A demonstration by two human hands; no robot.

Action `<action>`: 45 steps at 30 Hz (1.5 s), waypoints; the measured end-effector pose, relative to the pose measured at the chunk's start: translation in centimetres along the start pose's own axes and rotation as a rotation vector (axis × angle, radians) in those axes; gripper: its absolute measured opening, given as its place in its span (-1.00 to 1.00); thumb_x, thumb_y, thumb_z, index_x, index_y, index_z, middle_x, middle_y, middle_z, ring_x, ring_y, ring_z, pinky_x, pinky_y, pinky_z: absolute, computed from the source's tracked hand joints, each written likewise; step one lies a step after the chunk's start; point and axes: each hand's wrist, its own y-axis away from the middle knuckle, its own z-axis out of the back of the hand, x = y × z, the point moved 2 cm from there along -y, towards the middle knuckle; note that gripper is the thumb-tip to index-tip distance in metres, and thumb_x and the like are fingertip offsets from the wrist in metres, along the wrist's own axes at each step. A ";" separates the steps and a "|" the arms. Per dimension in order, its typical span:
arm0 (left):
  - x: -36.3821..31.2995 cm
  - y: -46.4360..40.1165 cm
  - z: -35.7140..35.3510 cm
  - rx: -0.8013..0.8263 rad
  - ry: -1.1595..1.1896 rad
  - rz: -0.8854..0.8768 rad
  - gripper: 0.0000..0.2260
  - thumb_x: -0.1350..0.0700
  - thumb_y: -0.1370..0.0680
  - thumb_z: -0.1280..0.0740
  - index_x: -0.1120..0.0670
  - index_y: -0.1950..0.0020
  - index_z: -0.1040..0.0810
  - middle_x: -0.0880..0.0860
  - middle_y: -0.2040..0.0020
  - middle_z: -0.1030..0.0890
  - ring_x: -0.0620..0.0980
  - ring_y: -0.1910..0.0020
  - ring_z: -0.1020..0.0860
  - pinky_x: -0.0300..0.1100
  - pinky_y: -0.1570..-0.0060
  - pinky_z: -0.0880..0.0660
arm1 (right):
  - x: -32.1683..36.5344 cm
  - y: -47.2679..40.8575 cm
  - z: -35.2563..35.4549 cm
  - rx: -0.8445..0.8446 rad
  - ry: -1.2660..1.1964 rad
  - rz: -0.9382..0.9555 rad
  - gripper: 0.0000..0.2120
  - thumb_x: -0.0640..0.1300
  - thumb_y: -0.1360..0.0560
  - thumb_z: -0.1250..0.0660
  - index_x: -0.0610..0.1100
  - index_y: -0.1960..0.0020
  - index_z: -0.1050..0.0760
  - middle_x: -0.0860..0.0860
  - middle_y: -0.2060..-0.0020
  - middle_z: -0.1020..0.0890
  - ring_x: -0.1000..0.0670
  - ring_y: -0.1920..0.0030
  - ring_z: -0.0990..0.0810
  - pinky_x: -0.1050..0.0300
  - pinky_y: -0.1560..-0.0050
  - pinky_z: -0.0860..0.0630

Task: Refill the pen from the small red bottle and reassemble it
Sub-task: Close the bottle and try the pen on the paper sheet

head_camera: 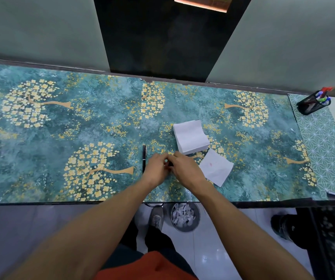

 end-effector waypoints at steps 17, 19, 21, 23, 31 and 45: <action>0.4 -0.5 0.2 0.041 -0.007 -0.018 -0.66 0.18 -0.44 -0.49 0.03 -0.21 -0.61 0.16 -0.08 -0.54 0.14 -0.04 -0.54 -0.06 -0.07 -0.47 | -1.3 0.8 1.0 0.028 -0.092 0.073 -0.62 -0.29 -0.52 -0.34 -0.08 -0.31 -0.52 -0.09 -0.12 -0.59 -0.18 -0.09 -0.59 -0.02 0.02 -0.48; 0.5 -0.6 0.2 0.034 -0.017 -0.019 -0.65 0.17 -0.45 -0.49 0.01 -0.23 -0.61 0.15 -0.09 -0.54 0.14 -0.07 -0.55 -0.03 -0.14 -0.49 | -1.5 0.7 1.3 0.041 -0.090 -0.077 -0.61 -0.05 -0.55 -0.41 -0.08 -0.33 -0.45 -0.10 -0.17 -0.58 -0.20 -0.12 -0.60 -0.08 -0.02 -0.55; 0.5 -0.5 0.2 0.032 -0.031 -0.020 -0.67 0.16 -0.46 -0.49 0.03 -0.22 -0.61 0.16 -0.11 -0.53 0.15 -0.08 -0.55 -0.02 -0.14 -0.50 | -1.3 0.4 1.5 0.053 0.019 -0.180 -0.59 0.13 -0.57 -0.38 -0.11 -0.26 -0.44 -0.14 -0.09 -0.63 -0.23 -0.07 -0.62 -0.12 0.04 -0.58; 0.5 -0.5 0.2 0.035 -0.026 -0.019 -0.67 0.18 -0.45 -0.48 0.04 -0.20 -0.62 0.17 -0.11 -0.54 0.16 -0.06 -0.55 -0.03 -0.11 -0.51 | -0.8 0.3 1.4 0.055 0.088 -0.172 -0.65 0.11 -0.60 -0.35 -0.15 -0.19 -0.46 -0.16 -0.04 -0.65 -0.25 -0.05 -0.64 -0.06 0.12 -0.53; 0.4 -0.5 0.2 0.041 0.038 -0.010 -0.62 0.16 -0.41 -0.54 -0.02 -0.21 -0.63 0.13 -0.09 -0.54 0.12 -0.02 -0.56 -0.10 -0.03 -0.47 | -1.2 0.5 2.1 0.066 0.002 0.031 -0.67 -0.24 -0.57 -0.35 -0.08 -0.32 -0.52 -0.09 -0.09 -0.58 -0.20 -0.04 -0.59 -0.04 0.12 -0.46; 0.3 -0.4 0.2 0.035 -0.023 -0.010 -0.70 0.14 -0.44 -0.50 0.02 -0.17 -0.64 0.16 -0.09 -0.57 0.15 -0.03 -0.58 -0.11 -0.01 -0.47 | -0.7 -0.1 1.3 0.039 0.105 -0.139 -0.73 0.05 -0.58 -0.36 -0.13 -0.14 -0.52 -0.13 -0.01 -0.66 -0.23 -0.04 -0.64 0.02 0.19 -0.40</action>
